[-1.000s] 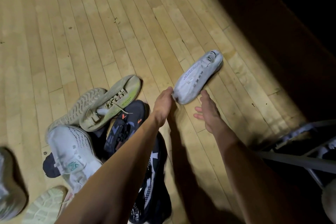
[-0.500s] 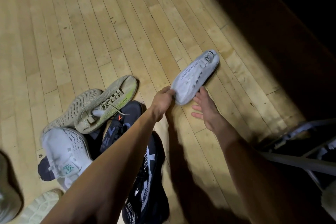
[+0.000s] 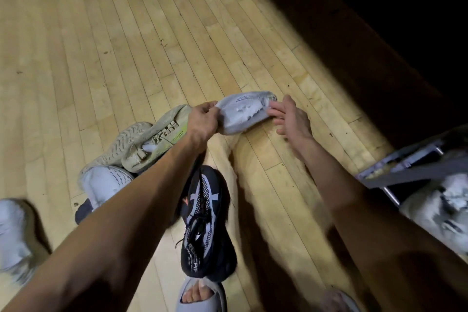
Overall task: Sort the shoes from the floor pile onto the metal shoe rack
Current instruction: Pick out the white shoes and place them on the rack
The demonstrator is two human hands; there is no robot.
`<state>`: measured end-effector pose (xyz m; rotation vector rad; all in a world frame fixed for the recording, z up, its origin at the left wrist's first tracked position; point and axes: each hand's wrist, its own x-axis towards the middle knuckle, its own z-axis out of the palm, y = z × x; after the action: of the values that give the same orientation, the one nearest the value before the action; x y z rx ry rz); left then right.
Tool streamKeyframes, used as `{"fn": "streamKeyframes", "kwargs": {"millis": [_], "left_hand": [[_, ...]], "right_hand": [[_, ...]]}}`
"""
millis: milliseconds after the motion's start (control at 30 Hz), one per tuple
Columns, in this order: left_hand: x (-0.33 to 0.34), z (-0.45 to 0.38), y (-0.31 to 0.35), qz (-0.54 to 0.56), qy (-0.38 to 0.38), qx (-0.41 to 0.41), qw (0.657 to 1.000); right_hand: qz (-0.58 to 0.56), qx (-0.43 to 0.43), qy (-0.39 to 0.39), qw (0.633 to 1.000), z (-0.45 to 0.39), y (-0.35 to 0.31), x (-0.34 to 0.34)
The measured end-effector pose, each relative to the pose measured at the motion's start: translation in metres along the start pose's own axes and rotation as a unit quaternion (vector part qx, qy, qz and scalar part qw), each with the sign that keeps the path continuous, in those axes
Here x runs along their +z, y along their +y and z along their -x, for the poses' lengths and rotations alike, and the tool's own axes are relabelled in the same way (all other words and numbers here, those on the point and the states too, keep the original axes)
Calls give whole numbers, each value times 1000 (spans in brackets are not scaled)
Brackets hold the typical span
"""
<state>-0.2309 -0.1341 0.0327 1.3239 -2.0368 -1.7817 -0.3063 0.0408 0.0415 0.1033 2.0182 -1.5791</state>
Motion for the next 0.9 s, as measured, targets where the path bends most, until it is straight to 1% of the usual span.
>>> {"fn": "streamKeyframes", "kwargs": {"millis": [100, 167, 267, 367, 433, 500, 533, 600, 667, 733, 833, 900], "left_hand": [[-32, 21, 15, -92, -33, 41, 994], [-49, 41, 28, -120, -56, 53, 990], [-67, 79, 52, -119, -105, 63, 985], [-82, 120, 77, -102, -195, 41, 975], [-90, 141, 91, -95, -251, 28, 963], [-93, 157, 106, -105, -290, 32, 951], [-93, 165, 114, -110, -305, 34, 946], [-89, 182, 128, -122, -325, 40, 937], [-84, 199, 136, -122, -332, 41, 934], [-76, 215, 137, -94, -314, 26, 945], [-60, 244, 135, -23, -270, 1, 963], [-47, 270, 136, 34, -247, -14, 968]], "right_hand": [[24, -25, 28, 999, 33, -24, -8], [35, -34, 41, 998, 54, -37, -16], [72, -44, 31, 996, 84, -48, -27], [164, -34, -7, 986, 122, -50, -33], [243, -34, -24, 969, 148, -54, -44], [322, -30, -29, 946, 171, -64, -59], [342, -24, -28, 939, 181, -69, -68], [336, -7, -35, 941, 199, -74, -88], [299, 11, -49, 953, 219, -74, -103], [276, 8, -48, 960, 237, -68, -114], [239, 7, -4, 971, 265, -56, -128], [188, 21, 27, 982, 282, -48, -135]]}}
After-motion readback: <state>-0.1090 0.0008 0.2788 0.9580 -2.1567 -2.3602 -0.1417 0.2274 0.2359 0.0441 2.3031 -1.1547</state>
